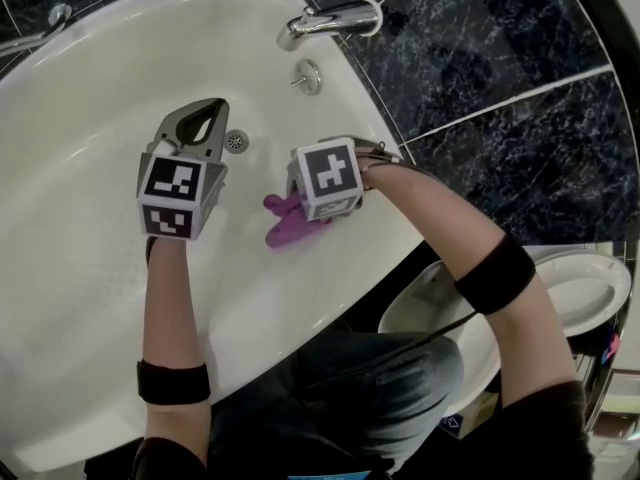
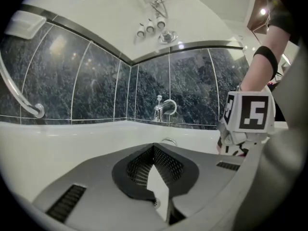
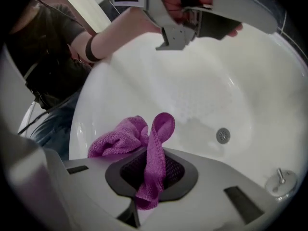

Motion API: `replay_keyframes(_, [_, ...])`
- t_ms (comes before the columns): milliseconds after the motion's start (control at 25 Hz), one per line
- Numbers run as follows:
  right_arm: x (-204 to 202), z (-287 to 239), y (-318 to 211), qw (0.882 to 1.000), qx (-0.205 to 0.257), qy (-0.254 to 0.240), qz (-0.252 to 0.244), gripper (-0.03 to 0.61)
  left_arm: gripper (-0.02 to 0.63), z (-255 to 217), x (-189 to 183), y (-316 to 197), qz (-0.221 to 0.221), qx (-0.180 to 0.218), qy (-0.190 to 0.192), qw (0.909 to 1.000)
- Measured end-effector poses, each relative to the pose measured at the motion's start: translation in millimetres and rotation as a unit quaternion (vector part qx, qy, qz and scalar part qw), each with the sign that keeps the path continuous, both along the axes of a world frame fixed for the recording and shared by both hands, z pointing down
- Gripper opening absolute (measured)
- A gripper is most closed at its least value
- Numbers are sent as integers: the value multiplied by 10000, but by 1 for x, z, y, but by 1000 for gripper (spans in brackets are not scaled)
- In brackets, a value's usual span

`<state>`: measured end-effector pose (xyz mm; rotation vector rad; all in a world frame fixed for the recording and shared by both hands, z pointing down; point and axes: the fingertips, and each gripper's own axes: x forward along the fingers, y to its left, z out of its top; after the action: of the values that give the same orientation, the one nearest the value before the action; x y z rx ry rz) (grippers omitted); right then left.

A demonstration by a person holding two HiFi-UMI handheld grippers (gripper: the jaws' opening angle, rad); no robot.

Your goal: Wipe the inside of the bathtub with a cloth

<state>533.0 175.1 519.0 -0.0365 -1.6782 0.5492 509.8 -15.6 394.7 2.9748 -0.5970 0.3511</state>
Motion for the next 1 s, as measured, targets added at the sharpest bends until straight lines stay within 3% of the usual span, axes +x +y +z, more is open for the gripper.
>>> replay_keyframes(120, [-66, 1, 4, 9970, -19, -766, 67, 60, -3, -2, -9, -12, -179, -38, 76, 9998])
replay_keyframes(280, [-131, 13, 7, 9925, -67, -1198, -249, 60, -3, -4, -24, -26, -401, -116, 139, 9990])
replay_keyframes(480, [-143, 18, 10, 9888, -262, -1470, -56, 60, -3, -5, -31, -30, -460, -129, 116, 9988])
replay_keyframes(640, [-148, 5, 5, 9856, -11, -1667, -282, 63, -3, -2, -29, -26, -406, -109, 47, 9991])
replay_keyframes(720, [-126, 0, -2, 9882, 260, -1417, -511, 63, -3, -1, -26, -23, -355, -99, 24, 9993])
replay_keyframes(840, [-50, 1, -32, 9909, 945, -493, -825, 64, -3, 3, -20, -19, -290, -65, -28, 9996])
replay_keyframes(920, [7, -2, -62, 9823, 1514, 253, -1076, 63, -3, 5, -18, -17, -274, -27, -81, 9996])
replay_keyframes(1000, [59, -6, -92, 9631, 2055, 1020, -1408, 64, -3, 6, -16, -16, -262, -5, -119, 9996])
